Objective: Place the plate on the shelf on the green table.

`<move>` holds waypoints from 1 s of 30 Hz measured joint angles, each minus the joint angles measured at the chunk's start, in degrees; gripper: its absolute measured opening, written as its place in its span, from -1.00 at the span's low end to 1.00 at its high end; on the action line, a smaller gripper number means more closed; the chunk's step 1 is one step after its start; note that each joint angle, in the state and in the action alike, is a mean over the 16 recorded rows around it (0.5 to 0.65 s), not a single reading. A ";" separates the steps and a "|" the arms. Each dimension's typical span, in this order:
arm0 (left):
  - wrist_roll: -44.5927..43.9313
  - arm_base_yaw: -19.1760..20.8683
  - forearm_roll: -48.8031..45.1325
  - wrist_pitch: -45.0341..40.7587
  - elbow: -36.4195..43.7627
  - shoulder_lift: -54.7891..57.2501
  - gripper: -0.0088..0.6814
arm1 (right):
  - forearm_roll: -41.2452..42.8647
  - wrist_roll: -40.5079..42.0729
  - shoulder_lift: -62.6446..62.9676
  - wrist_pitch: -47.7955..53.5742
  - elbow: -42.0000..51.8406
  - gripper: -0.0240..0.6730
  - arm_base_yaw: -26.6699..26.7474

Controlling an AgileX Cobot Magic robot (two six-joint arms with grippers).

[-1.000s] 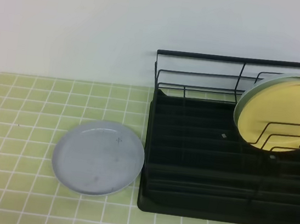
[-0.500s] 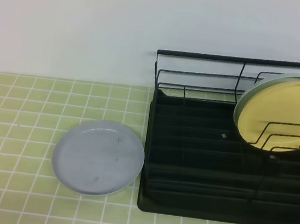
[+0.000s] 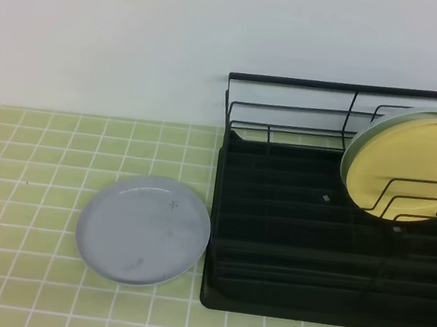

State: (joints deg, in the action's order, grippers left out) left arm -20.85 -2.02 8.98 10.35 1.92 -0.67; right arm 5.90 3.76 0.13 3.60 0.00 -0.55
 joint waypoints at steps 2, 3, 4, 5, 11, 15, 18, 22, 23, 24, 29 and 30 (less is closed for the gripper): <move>0.17 0.00 0.00 2.25 0.00 -0.08 -0.97 | 0.14 -0.08 0.00 -5.44 0.00 -0.94 0.00; 0.27 0.00 0.00 3.41 0.00 0.00 -0.97 | 0.19 -0.13 0.00 -8.30 0.00 -0.94 0.00; 0.39 0.00 -0.01 4.62 0.12 0.00 -0.97 | 0.24 -0.18 0.00 -11.19 0.00 -0.94 0.00; 0.55 0.00 -0.01 5.83 0.12 -0.08 -0.97 | 0.29 -0.23 0.00 -14.06 0.00 -0.94 0.00; 2.64 0.00 -0.06 11.91 0.02 -0.08 -0.97 | 0.44 -0.52 0.00 -28.53 0.00 -0.94 0.00; 4.61 0.00 -0.22 12.70 -1.06 0.00 -0.97 | 0.47 -0.69 0.00 -33.82 0.00 -0.94 0.00; 5.88 0.00 -0.43 10.89 -3.03 0.01 -0.97 | 0.58 -0.71 -0.01 -34.26 -0.31 -0.94 0.00; 7.24 0.00 -0.51 4.87 -7.24 0.05 -0.97 | 0.93 -0.71 -0.04 -29.34 -2.27 -0.94 0.00; 7.47 0.00 -0.51 2.75 -8.54 0.15 -0.97 | 1.03 -0.71 -0.05 -27.38 -2.97 -0.94 0.00; 7.65 0.00 -0.51 0.40 -9.91 0.24 -0.97 | 1.12 -0.71 -0.06 -25.20 -3.76 -0.94 0.00; 7.66 0.00 0.44 -12.50 -16.50 0.63 -0.97 | 1.60 -0.60 -0.14 -11.73 -8.76 -0.94 0.00; 7.67 0.00 0.78 -14.70 -17.51 0.78 -0.97 | 1.69 -0.56 -0.26 -8.57 -9.94 -0.94 0.00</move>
State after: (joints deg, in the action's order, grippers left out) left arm -13.19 -2.03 9.77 -4.35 -15.59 0.11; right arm 7.59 3.20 -0.13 -4.97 -9.94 -0.55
